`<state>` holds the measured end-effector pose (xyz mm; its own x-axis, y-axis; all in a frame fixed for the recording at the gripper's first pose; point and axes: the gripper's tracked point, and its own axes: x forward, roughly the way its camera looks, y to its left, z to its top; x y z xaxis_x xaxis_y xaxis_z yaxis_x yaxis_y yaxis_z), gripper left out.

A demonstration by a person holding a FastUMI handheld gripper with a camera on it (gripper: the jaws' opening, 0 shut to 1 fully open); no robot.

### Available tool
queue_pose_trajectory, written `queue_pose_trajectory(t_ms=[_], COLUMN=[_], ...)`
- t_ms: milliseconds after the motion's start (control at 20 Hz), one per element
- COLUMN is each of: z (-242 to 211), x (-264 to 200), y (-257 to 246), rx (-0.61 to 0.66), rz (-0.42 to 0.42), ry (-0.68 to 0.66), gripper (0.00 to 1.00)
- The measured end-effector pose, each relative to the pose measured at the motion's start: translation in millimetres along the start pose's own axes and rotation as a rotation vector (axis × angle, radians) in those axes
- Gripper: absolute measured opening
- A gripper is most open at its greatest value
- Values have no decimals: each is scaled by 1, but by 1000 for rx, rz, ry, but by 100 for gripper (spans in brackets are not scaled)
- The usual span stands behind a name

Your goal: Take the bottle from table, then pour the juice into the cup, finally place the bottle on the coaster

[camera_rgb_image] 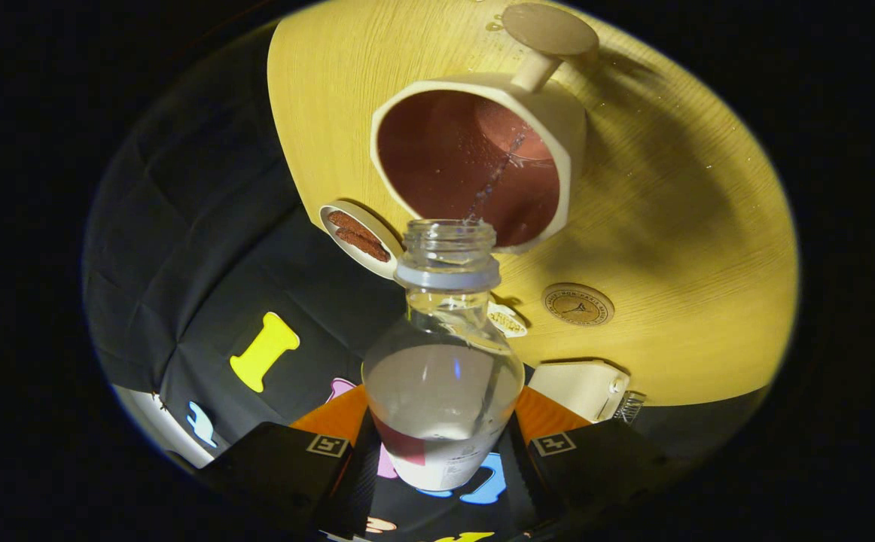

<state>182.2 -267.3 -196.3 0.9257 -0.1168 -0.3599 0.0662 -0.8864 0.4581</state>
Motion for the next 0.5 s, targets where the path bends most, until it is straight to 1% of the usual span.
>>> queue_pose_trajectory(t_ms=[200, 350, 500], z=[4, 12, 15], x=[-4, -12, -16], y=[5, 10, 8], rx=[77, 110, 132], rz=[20, 36, 32], ry=[-4, -7, -4], gripper=[73, 73, 73])
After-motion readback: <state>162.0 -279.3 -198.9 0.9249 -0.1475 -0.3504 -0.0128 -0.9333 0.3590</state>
